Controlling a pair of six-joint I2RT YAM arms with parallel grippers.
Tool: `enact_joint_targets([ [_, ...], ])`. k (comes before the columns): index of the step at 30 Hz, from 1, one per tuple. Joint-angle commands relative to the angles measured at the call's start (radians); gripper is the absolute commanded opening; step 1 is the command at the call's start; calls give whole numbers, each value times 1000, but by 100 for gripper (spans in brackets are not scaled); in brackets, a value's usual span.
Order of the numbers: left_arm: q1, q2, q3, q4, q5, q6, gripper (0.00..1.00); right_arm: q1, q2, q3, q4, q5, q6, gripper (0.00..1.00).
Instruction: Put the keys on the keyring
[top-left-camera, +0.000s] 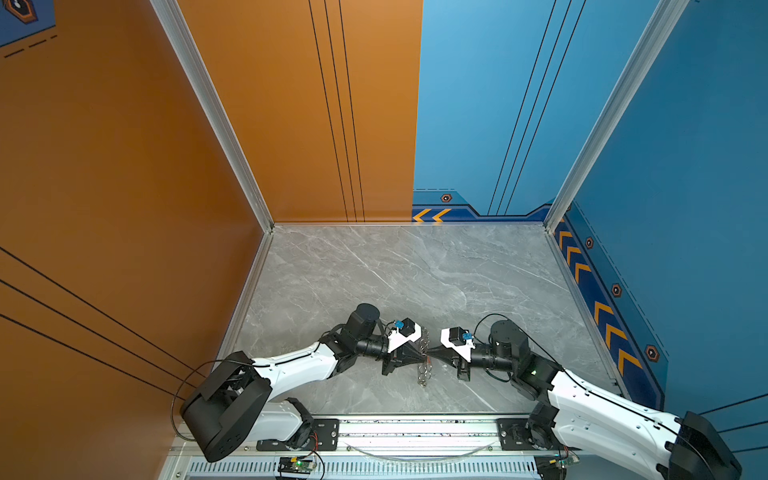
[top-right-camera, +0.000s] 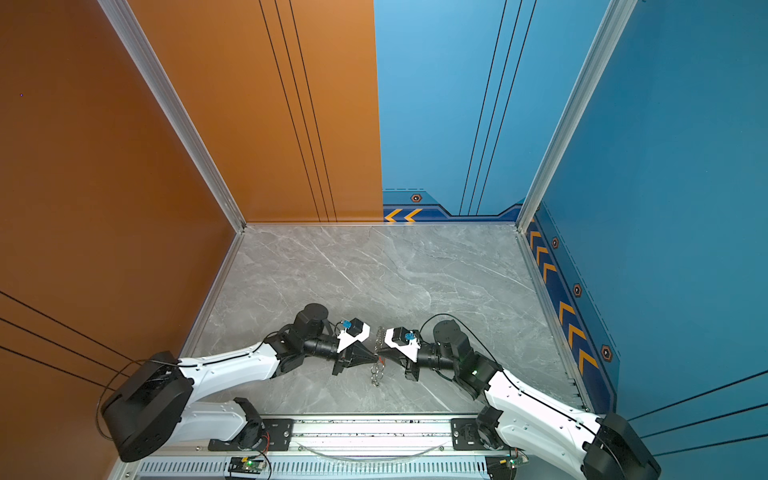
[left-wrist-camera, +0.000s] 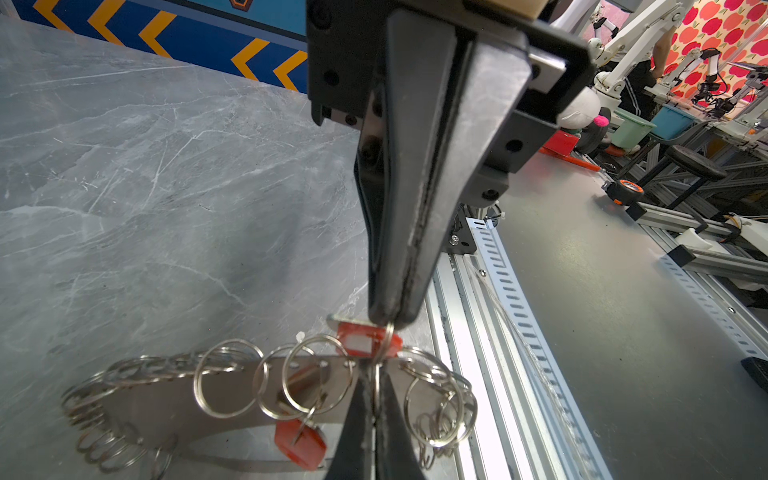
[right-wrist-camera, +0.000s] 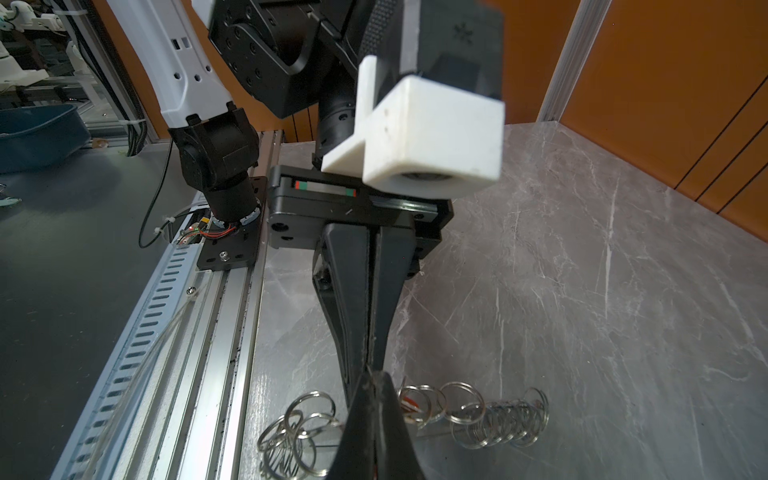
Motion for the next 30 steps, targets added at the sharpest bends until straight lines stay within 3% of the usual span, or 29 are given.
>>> enact_joint_targets([
  [1,-6,17,17,-13,21,-4,0,0,-40,-15,31,-2,-15,0],
  [30,-6,16,18,-14,28,-8,0,12,4,-7,11,11,-42,0],
])
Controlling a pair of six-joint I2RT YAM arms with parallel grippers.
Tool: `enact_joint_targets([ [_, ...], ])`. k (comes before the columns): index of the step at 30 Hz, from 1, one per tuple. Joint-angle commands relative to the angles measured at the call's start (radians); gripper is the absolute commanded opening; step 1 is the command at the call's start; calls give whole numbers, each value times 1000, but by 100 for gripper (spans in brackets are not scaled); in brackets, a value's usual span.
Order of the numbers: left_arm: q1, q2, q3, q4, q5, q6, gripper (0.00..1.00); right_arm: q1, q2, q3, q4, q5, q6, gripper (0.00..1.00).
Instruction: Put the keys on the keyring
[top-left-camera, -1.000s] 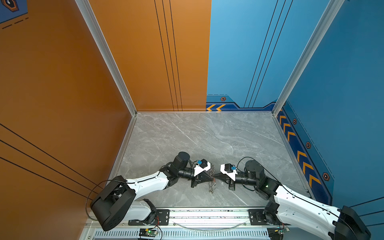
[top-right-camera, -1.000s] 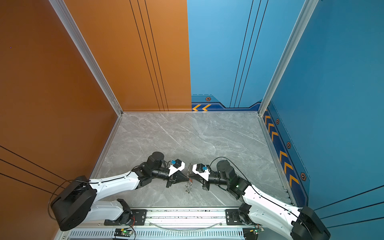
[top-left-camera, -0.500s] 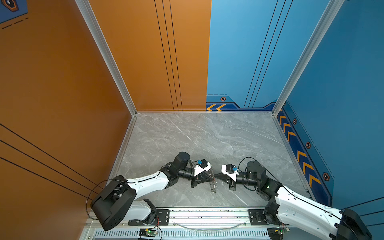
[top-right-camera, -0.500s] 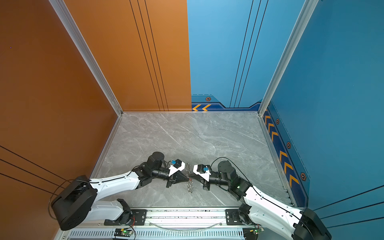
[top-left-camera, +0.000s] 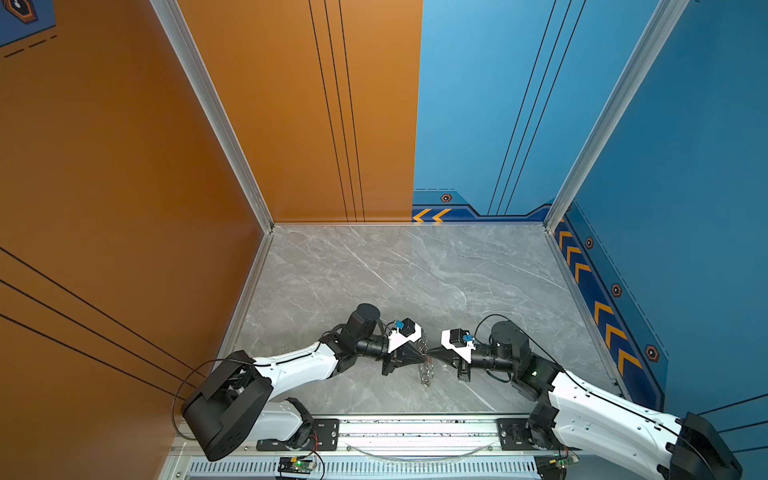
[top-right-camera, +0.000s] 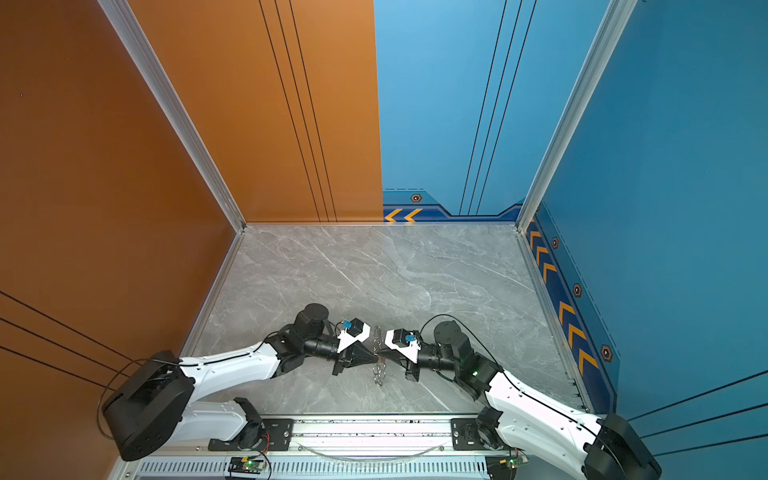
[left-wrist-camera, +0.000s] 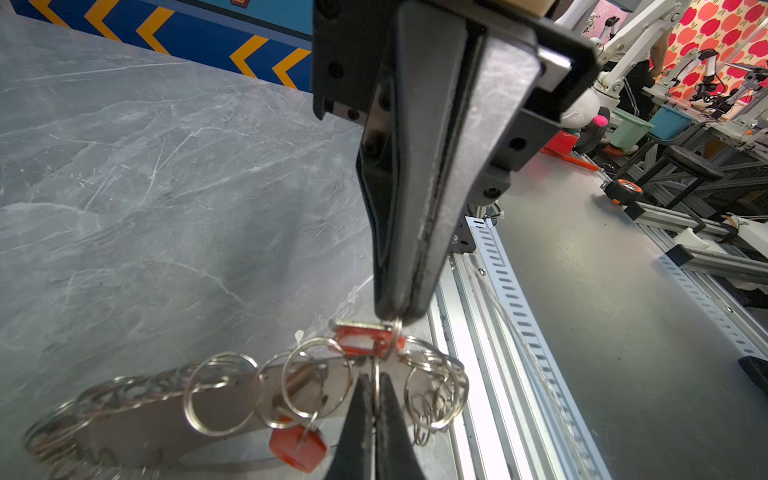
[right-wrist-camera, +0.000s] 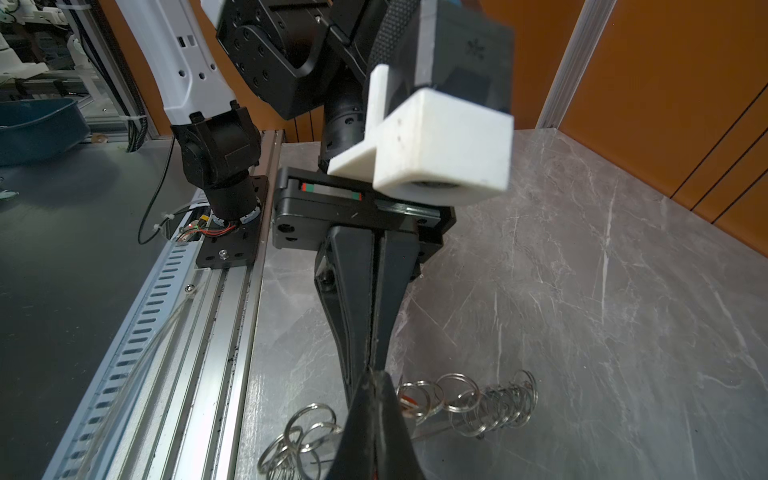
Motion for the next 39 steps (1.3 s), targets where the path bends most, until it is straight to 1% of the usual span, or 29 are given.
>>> enact_joint_targets([
  [1,-6,10,18,-14,26,-8,0,8,7,-1,4,14,-25,0],
  [16,-7,11,20,-13,27,-10,0,24,15,10,-27,38,-45,0],
  [29,-5,2,17,-14,25,-10,0,48,20,16,-80,125,-97,0],
  [36,-1,-2,20,-14,19,-23,0,61,23,20,-98,121,-109,0],
  [39,2,-5,23,-14,17,-30,0,75,23,25,-117,139,-124,0],
])
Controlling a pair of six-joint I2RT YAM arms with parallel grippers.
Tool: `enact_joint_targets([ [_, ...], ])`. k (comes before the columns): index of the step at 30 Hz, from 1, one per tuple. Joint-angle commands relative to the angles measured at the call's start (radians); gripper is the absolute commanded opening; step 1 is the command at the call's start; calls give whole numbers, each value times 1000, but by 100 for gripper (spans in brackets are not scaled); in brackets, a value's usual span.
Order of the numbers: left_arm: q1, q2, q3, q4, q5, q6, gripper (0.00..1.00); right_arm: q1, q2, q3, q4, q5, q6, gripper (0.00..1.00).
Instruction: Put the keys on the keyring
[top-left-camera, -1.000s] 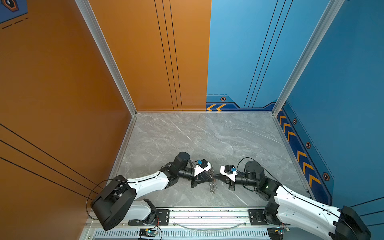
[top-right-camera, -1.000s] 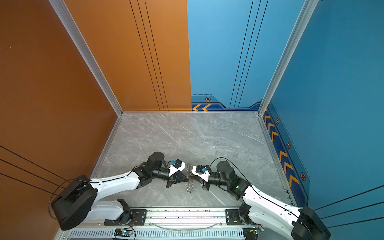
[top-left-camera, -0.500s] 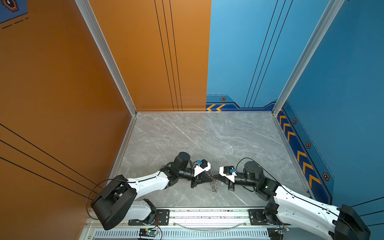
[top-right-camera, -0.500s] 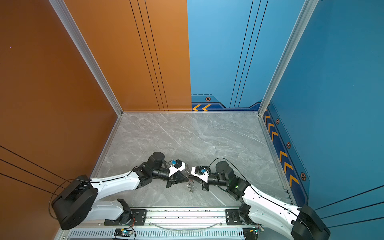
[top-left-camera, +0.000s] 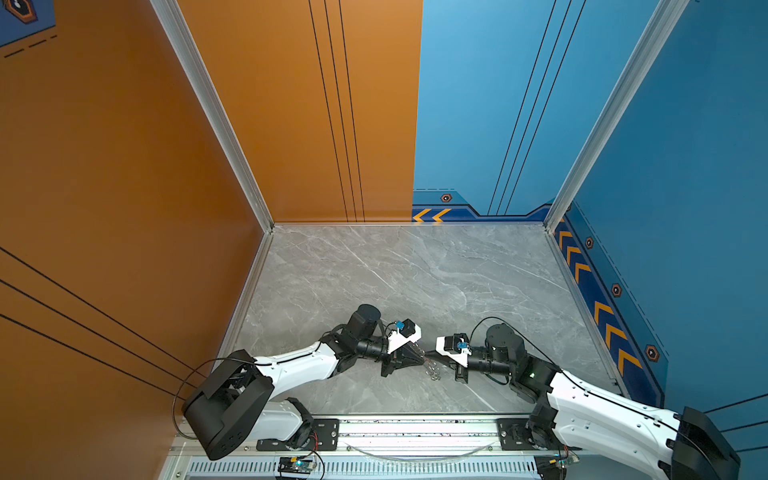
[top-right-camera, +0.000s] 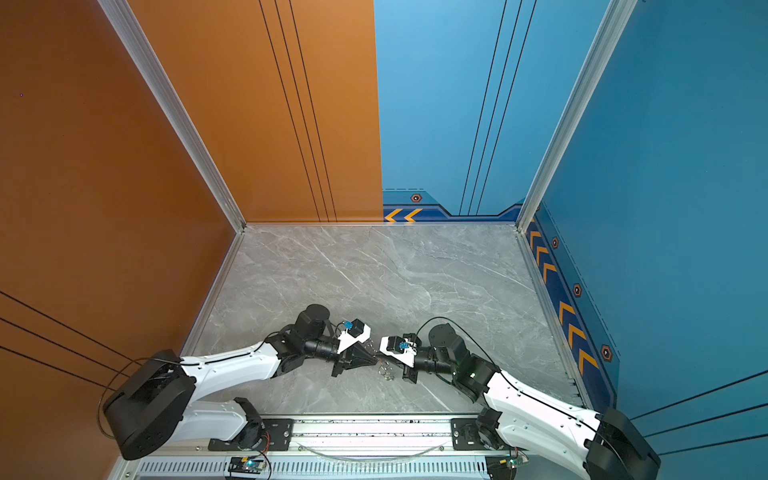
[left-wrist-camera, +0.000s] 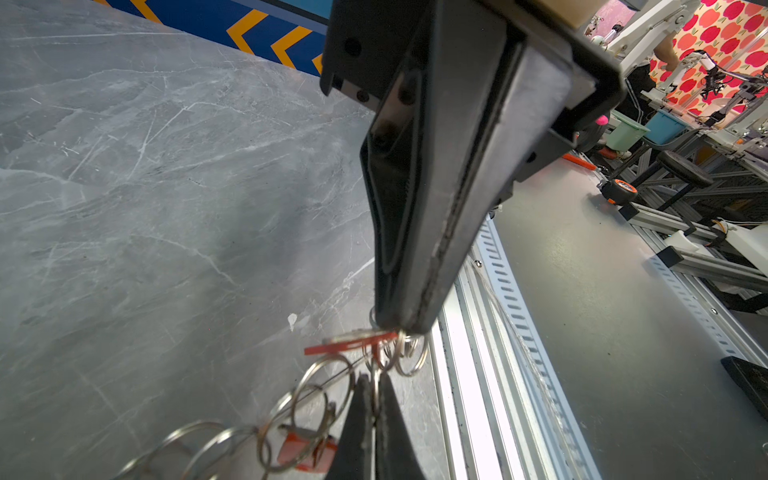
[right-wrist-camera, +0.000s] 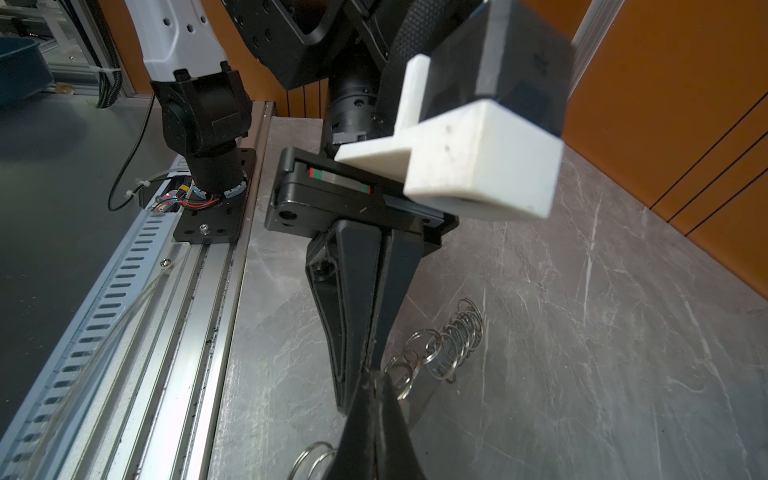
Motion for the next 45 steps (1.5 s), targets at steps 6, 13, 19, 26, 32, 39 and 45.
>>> enact_joint_targets([
  [6,6,-14,23,29,19,-23,0,38,0,15,-101,105,-50,0],
  [13,7,-19,23,28,21,-29,0,72,6,19,-124,189,-87,0],
  [19,10,-23,27,28,19,-36,0,85,8,18,-135,201,-99,0],
  [26,18,-46,25,28,23,-48,0,94,13,20,-141,227,-116,0],
  [32,18,-42,29,28,26,-57,0,105,16,28,-144,225,-123,0],
  [39,16,-28,38,28,20,-66,0,124,21,37,-153,246,-138,0],
  [45,12,-21,39,28,15,-64,0,139,25,65,-155,283,-118,0],
])
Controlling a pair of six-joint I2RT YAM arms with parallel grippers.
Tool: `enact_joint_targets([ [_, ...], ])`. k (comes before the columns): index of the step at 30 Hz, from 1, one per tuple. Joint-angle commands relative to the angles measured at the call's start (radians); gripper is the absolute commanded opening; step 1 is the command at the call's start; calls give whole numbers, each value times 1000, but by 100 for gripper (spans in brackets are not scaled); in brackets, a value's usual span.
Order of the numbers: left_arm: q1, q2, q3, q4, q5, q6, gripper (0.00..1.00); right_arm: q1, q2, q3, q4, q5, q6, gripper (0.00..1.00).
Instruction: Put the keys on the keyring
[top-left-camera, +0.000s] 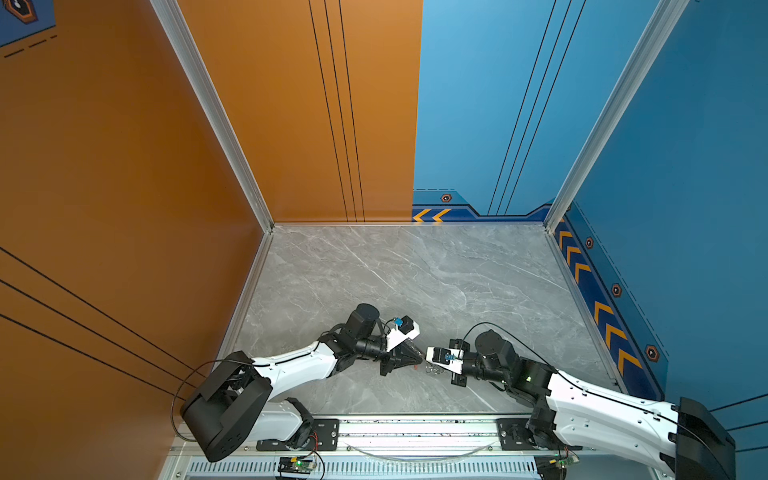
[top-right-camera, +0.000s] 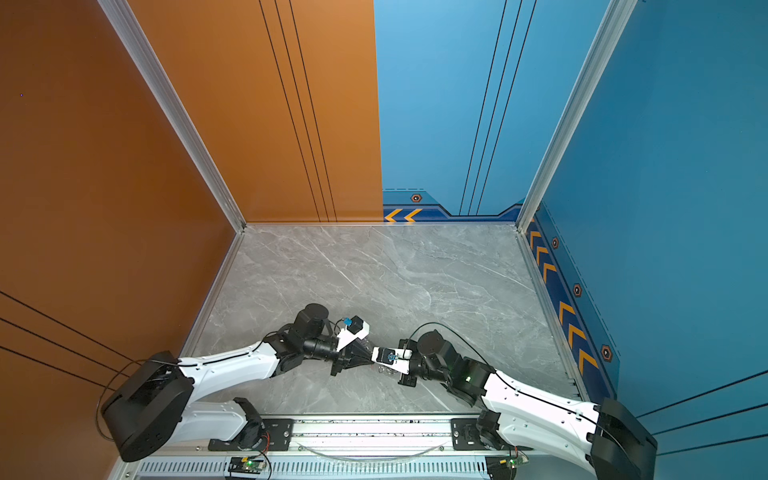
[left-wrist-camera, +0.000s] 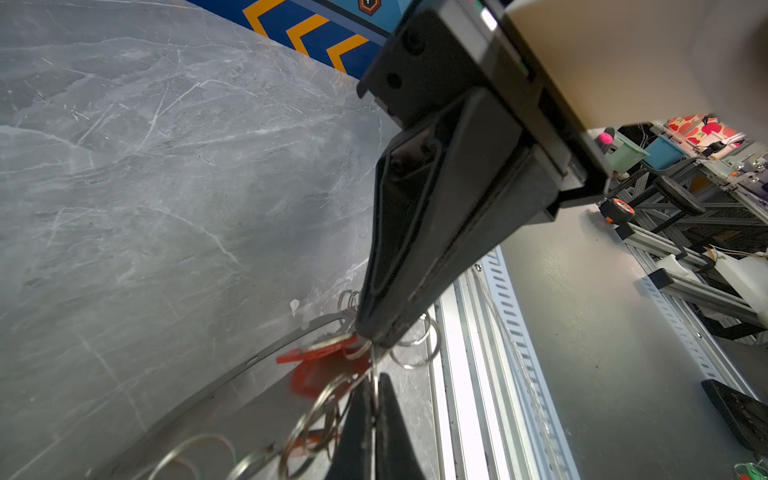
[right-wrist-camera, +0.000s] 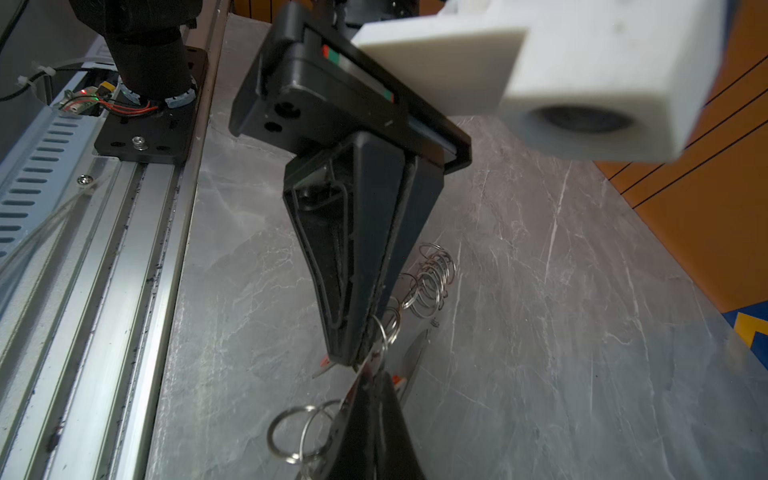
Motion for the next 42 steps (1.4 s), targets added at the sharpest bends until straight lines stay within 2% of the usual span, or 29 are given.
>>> enact_joint_targets([
  [1,-1,-11,36,55,19,-1,0,6,-9,33,-17,17,21,0],
  [4,-2,-12,36,42,-3,12,0,-53,-65,22,12,-41,97,0],
  [8,-11,-29,30,21,-16,52,0,-143,-102,26,19,-191,199,0],
  [16,-17,-33,37,21,20,50,0,-182,-20,-5,168,-361,277,0],
  [27,-9,-37,36,21,31,45,0,-219,-37,-38,207,-403,278,0],
  [33,8,-94,10,53,33,25,0,-222,-68,-65,209,-318,261,0],
  [42,21,-58,16,54,33,19,0,-222,-140,-104,239,-338,254,0],
])
